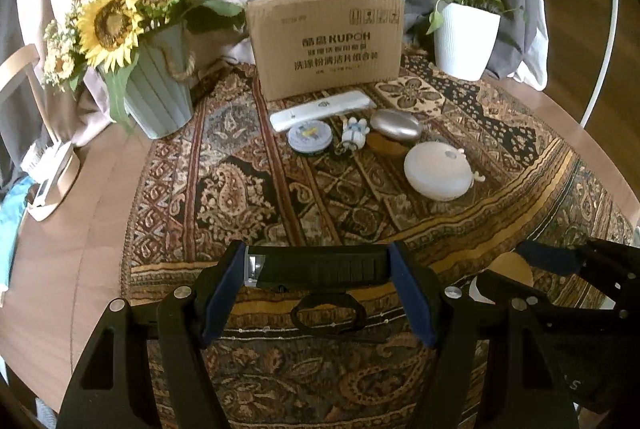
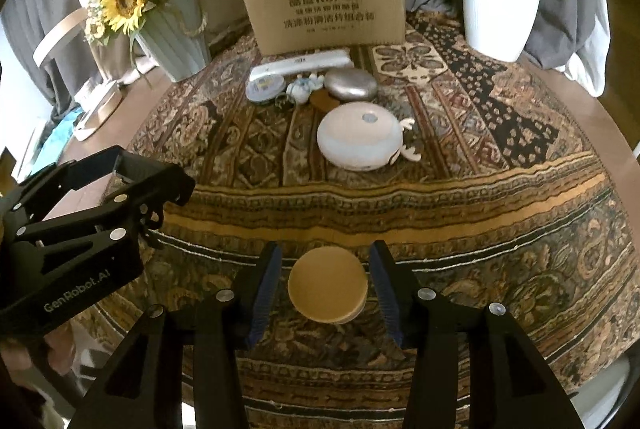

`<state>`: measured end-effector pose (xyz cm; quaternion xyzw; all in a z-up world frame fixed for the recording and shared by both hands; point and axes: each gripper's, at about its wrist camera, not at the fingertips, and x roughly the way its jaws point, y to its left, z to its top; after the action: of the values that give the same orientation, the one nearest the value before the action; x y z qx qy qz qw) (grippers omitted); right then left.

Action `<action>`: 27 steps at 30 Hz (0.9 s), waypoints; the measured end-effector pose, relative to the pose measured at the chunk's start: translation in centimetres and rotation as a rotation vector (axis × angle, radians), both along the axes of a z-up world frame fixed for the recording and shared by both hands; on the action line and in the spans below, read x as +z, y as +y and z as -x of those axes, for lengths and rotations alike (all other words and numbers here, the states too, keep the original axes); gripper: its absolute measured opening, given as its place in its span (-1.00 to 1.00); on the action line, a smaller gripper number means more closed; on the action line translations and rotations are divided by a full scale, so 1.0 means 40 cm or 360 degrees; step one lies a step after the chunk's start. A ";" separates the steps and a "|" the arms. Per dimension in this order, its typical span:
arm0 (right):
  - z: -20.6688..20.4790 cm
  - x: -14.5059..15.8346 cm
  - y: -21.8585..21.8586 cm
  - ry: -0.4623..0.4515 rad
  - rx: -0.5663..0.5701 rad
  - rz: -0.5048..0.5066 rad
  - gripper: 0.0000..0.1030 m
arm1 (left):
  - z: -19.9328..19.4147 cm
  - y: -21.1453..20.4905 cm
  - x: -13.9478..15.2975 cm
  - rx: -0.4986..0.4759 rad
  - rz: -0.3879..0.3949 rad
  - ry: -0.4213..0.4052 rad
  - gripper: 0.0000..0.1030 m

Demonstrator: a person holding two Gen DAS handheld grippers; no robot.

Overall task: Organize rigid objects
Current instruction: 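Lift the wooden-lidded jar with the right tool, then carry the jar into the cardboard box and open the right tool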

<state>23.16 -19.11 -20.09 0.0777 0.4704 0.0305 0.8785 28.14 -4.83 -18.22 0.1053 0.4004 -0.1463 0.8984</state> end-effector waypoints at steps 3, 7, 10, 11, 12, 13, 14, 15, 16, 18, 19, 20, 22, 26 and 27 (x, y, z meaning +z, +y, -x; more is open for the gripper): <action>-0.004 -0.017 0.003 0.0029 0.0004 -0.0003 -0.08 | -0.003 0.002 -0.013 0.0009 -0.0004 0.0026 0.38; -0.006 -0.028 0.006 0.0050 0.0006 0.0015 -0.14 | -0.004 0.002 -0.023 0.0013 -0.0014 0.0036 0.38; -0.006 -0.029 0.005 0.0050 0.0008 0.0021 -0.16 | -0.004 0.002 -0.023 0.0017 -0.0009 0.0039 0.38; -0.005 -0.030 0.004 0.0048 0.0005 0.0021 -0.16 | -0.005 0.001 -0.021 0.0018 -0.0009 0.0036 0.38; -0.005 -0.029 0.004 0.0045 0.0006 0.0021 -0.16 | -0.005 0.000 -0.018 0.0020 -0.0009 0.0030 0.38; -0.006 -0.027 0.004 0.0042 0.0011 0.0023 -0.17 | -0.005 0.000 -0.015 0.0023 -0.0006 0.0025 0.38; -0.007 -0.021 0.004 0.0035 0.0013 0.0027 -0.17 | -0.006 -0.001 -0.010 0.0025 0.0000 0.0019 0.38; -0.007 -0.015 0.003 0.0021 0.0016 0.0033 -0.17 | -0.007 -0.002 -0.005 0.0027 0.0005 0.0013 0.38; -0.009 -0.008 0.003 0.0010 0.0019 0.0039 -0.17 | -0.008 -0.002 0.002 0.0033 0.0012 0.0005 0.38; -0.011 0.012 0.000 -0.0023 0.0021 0.0050 -0.17 | -0.012 -0.002 0.015 0.0042 0.0026 -0.0010 0.38; -0.013 0.022 -0.003 -0.0038 0.0021 0.0053 -0.17 | -0.014 -0.002 0.024 0.0048 0.0038 -0.0020 0.38; -0.015 0.031 -0.005 -0.0052 0.0021 0.0056 -0.17 | -0.015 -0.002 0.032 0.0055 0.0048 -0.0028 0.38; -0.022 0.056 -0.010 -0.0091 0.0022 0.0067 -0.17 | -0.019 -0.004 0.049 0.0070 0.0066 -0.0047 0.38; -0.035 0.102 -0.018 -0.0173 0.0029 0.0102 -0.17 | -0.027 -0.007 0.080 0.0097 0.0088 -0.0093 0.38; -0.039 0.113 -0.022 -0.0190 0.0032 0.0106 -0.17 | -0.029 -0.008 0.091 0.0105 0.0098 -0.0107 0.38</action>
<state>24.74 -19.98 -15.59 0.0417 0.4185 0.0282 0.9068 29.32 -5.13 -14.59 0.0691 0.3686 -0.1252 0.9185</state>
